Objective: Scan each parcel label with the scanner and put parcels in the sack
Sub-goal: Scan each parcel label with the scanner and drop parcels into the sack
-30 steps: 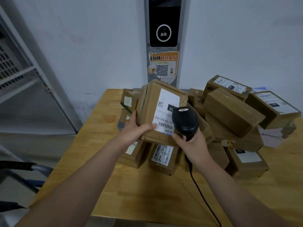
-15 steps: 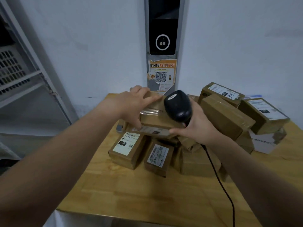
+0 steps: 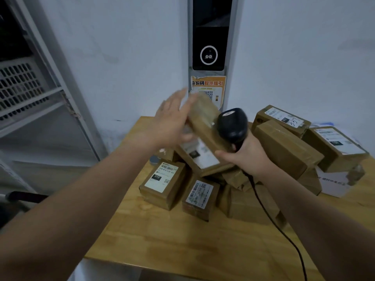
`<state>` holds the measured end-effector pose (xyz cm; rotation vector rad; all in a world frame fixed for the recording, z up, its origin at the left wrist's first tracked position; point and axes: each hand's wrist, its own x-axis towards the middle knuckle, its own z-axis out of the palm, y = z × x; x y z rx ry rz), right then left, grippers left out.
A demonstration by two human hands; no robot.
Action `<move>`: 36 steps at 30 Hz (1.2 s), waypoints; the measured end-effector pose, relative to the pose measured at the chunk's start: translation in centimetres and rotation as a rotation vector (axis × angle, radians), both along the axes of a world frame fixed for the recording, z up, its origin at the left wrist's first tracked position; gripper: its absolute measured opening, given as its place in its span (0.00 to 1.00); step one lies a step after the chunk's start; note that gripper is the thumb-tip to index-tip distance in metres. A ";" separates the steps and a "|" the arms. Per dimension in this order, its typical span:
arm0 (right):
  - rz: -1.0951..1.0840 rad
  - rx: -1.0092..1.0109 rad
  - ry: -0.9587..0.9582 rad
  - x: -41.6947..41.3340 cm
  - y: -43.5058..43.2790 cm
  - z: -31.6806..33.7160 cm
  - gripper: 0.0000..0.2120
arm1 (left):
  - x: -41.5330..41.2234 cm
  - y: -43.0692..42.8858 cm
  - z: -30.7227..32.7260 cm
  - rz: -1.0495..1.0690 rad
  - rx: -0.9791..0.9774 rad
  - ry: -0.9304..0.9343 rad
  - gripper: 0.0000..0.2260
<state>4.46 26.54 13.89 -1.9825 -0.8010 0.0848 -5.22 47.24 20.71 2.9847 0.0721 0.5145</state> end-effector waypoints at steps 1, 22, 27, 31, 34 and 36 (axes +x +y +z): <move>-0.043 0.113 0.081 0.1 0.0 0.2 0.38 | -0.1 -0.3 -0.5 0.077 -0.181 -0.119 0.48; -0.122 0.213 0.559 -0.8 -1.2 -0.3 0.11 | -1.0 3.2 -9.7 0.218 -1.402 0.113 0.49; -0.115 0.216 0.473 -4.3 -0.7 -1.1 0.14 | -2.4 2.3 -12.3 0.322 -1.344 0.082 0.44; -0.137 0.212 0.393 -7.0 -1.0 -2.7 0.12 | -3.0 0.2 -13.9 0.365 -1.387 0.045 0.42; -0.136 0.183 0.411 -8.4 -1.7 -3.9 0.11 | -3.6 -1.2 -14.7 0.405 -1.391 0.035 0.51; -0.153 0.193 0.450 -9.0 -2.6 -4.5 0.12 | -3.8 -1.9 -15.3 0.428 -1.391 0.046 0.52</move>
